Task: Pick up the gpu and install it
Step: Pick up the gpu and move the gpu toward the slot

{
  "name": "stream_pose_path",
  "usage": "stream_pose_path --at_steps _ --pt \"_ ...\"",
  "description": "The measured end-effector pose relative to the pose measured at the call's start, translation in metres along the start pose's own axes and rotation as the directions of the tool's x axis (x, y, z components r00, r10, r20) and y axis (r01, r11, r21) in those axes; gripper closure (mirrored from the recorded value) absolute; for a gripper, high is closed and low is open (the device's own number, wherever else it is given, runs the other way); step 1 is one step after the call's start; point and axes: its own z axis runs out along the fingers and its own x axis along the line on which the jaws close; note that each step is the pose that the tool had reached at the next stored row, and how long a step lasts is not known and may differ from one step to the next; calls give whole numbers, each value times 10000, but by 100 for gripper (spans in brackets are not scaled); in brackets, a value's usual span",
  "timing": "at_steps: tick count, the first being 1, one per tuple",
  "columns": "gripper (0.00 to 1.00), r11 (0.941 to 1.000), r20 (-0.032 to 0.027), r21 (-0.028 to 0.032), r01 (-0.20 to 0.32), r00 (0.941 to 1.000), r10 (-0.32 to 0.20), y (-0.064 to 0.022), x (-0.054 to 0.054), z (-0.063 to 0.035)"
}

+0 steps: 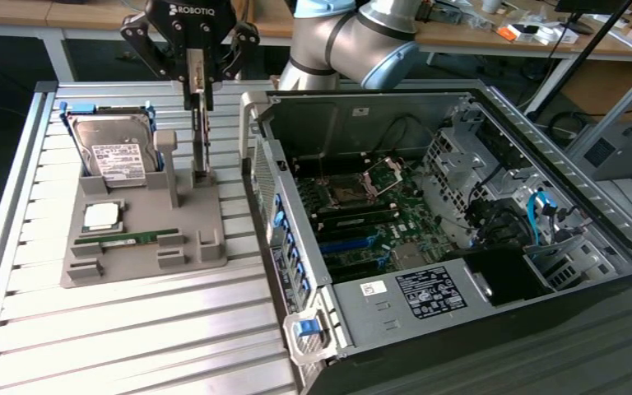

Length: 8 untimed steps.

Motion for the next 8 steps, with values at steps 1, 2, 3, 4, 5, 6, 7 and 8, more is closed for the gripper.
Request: stream_pose_path --at_steps 1,2,3,4,5,6,7,8 --pt "73 10000 0 0 0 10000 0 0 0 -1" --pt "73 10000 1 -1 -1 10000 1 0 0 -4" --pt "73 10000 1 -1 -1 10000 1 0 0 -5" --pt "73 10000 0 -1 0 10000 0 0 0 -8" --pt "73 10000 0 -1 -1 10000 1 0 0 -11" --pt "73 10000 0 -1 0 10000 0 0 0 -14" --pt "73 10000 0 -1 0 10000 0 0 -1 -18" --pt "73 10000 -1 -1 0 10000 0 0 -1 -21"
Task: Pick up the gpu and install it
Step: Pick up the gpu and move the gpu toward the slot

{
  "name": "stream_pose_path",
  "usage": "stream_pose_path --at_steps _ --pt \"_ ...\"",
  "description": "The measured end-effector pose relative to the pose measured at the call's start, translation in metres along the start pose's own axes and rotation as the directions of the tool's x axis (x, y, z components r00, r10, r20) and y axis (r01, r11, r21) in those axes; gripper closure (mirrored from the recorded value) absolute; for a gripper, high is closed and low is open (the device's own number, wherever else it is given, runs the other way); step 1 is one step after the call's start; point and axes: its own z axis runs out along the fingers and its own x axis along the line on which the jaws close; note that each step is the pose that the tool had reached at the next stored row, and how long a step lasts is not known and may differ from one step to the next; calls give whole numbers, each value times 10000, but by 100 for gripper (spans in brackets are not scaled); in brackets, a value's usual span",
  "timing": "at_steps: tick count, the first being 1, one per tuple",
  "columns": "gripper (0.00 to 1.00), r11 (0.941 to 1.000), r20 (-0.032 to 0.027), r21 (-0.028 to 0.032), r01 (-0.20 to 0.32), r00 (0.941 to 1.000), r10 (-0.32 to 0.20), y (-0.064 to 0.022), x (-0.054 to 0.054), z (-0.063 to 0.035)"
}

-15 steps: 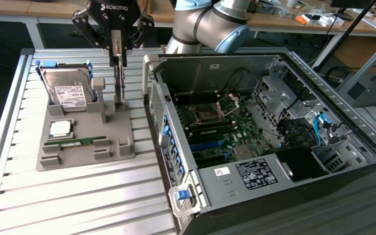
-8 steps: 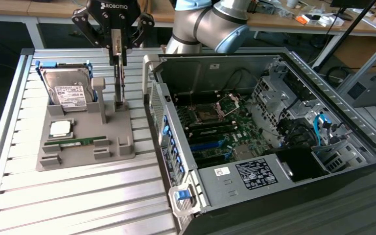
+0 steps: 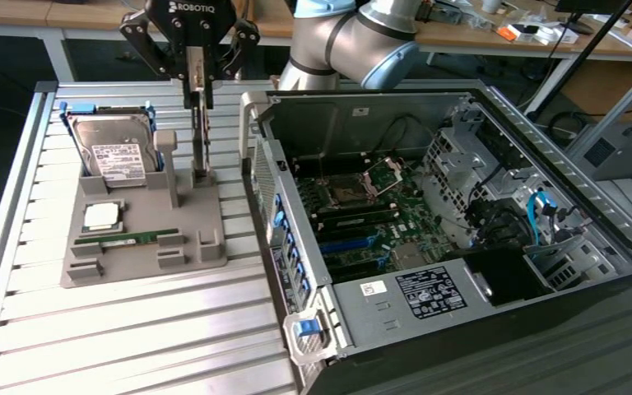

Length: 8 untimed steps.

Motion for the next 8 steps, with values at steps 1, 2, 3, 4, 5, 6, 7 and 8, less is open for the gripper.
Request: stream_pose_path --at_steps 1,2,3,4,5,6,7,8 --pt "73 10000 0 0 0 10000 0 0 0 -2" --pt "73 10000 0 0 0 10000 0 0 0 -6" --pt "73 10000 0 0 0 10000 0 0 0 -9" --pt "73 10000 1 -1 0 10000 0 0 0 -12" --pt "73 10000 1 -1 0 10000 0 0 -1 -15" --pt "73 10000 1 -1 0 10000 0 0 -1 -18" --pt "73 10000 1 0 0 10000 0 0 -1 -21" --pt "73 10000 1 -1 0 10000 0 -1 -1 -25"
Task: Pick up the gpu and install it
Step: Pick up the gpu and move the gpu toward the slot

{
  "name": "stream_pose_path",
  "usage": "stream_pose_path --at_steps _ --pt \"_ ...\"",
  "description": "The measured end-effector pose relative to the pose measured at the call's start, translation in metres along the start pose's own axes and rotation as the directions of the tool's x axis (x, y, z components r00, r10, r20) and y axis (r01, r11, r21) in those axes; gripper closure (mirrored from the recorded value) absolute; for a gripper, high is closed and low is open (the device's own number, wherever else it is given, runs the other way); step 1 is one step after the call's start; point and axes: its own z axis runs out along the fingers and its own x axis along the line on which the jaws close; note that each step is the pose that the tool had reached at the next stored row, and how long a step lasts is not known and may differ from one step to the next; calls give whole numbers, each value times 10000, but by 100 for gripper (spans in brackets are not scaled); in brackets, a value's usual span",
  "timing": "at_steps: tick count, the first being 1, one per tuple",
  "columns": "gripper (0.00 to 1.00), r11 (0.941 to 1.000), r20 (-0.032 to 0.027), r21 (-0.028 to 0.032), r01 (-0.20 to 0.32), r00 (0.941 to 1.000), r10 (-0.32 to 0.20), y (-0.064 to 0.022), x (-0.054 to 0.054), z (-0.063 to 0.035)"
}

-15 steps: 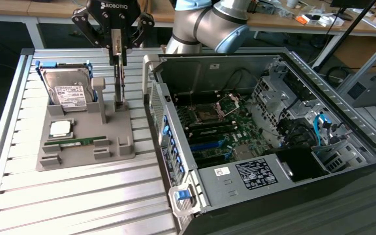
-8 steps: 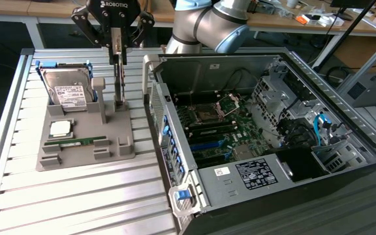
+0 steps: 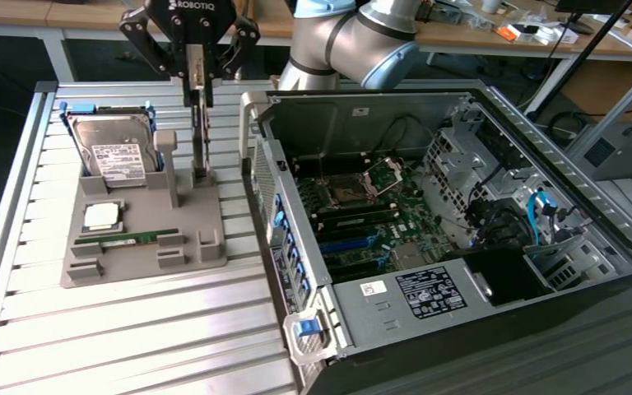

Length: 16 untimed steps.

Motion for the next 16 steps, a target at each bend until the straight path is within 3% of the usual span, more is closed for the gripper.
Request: stream_pose_path --at_steps 16 --pt "73 10000 0 0 0 10000 0 -1 -2 -67"
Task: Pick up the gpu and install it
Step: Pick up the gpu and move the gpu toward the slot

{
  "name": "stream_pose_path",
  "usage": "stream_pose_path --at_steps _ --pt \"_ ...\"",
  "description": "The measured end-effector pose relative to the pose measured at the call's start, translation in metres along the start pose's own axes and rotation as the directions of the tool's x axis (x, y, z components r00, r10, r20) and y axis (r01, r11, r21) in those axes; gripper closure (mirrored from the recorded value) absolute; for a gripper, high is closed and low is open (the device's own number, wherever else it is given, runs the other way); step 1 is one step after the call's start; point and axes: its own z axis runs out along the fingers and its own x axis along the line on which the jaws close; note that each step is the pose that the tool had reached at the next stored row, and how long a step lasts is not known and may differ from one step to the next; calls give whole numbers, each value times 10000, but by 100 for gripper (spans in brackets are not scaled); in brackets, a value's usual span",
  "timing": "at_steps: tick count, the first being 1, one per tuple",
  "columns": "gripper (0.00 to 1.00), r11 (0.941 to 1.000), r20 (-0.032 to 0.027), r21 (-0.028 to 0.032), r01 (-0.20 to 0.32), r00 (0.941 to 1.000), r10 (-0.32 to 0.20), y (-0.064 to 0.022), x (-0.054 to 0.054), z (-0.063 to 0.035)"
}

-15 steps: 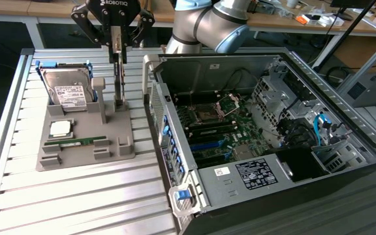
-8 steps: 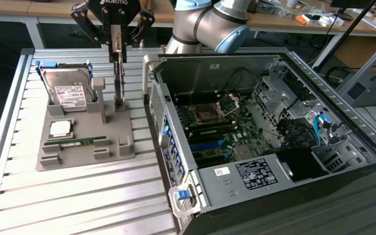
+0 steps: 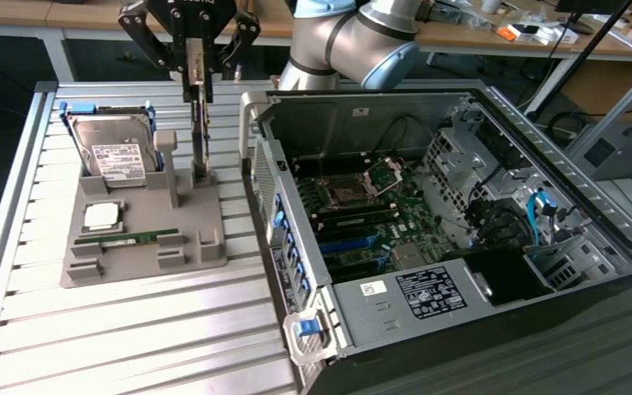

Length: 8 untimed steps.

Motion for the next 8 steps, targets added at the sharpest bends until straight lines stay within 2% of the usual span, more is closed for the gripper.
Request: stream_pose_path --at_steps 8 --pt "73 10000 0 0 0 10000 0 -1 -1 -30"
